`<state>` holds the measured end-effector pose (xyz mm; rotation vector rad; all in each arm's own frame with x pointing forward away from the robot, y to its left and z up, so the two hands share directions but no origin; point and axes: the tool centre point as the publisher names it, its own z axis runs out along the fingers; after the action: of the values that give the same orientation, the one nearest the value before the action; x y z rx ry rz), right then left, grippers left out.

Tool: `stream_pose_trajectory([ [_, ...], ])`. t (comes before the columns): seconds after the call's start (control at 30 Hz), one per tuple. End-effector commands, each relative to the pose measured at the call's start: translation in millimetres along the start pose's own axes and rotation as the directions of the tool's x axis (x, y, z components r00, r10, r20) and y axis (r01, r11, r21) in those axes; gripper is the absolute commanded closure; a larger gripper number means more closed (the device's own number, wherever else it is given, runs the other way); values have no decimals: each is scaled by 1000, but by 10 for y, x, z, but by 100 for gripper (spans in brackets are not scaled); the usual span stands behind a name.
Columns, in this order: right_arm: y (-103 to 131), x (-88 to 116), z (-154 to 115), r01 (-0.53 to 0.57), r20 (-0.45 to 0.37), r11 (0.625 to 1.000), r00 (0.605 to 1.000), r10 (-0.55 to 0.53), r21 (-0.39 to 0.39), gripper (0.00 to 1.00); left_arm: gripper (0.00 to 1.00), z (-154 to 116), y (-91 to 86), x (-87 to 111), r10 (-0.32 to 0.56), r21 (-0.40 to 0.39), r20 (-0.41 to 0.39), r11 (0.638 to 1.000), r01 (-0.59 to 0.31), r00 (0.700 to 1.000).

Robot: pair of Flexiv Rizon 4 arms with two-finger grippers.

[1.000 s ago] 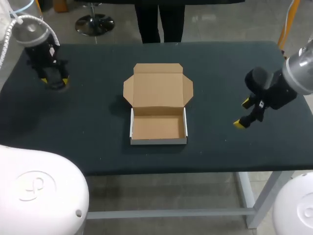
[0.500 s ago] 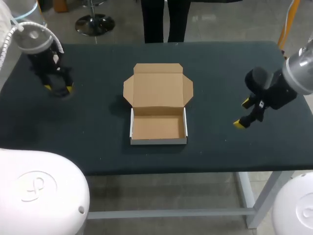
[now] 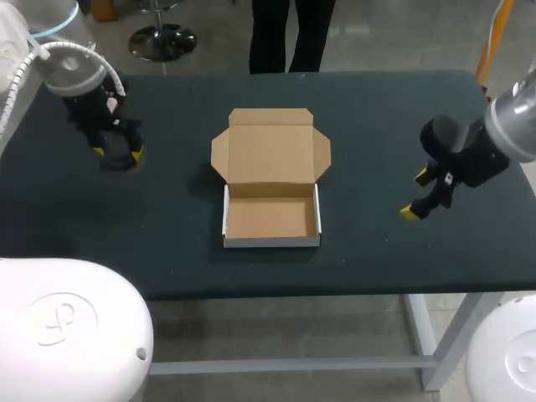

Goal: Assemble the packaging by folding the flat box into shape, placing the metal phone stand inside, and closing the box properly

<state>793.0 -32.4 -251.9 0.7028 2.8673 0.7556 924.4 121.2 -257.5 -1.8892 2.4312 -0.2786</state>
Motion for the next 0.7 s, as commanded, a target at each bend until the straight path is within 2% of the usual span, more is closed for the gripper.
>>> stream_pose_trajectory([
  [0.03,-2,-2,-13,1,-4,1000,1000,-1,-1,0,100,-96,93,160,34,18,8,999,-34,999],
  [0.57,-2,-2,-13,1,-4,1000,1000,-1,-1,0,100,35,144,920,188,-5,20,982,-188,982],
  [0.7,-2,-2,-13,1,-4,1000,1000,-1,-1,0,100,44,161,1047,215,-5,12,977,-215,976],
])
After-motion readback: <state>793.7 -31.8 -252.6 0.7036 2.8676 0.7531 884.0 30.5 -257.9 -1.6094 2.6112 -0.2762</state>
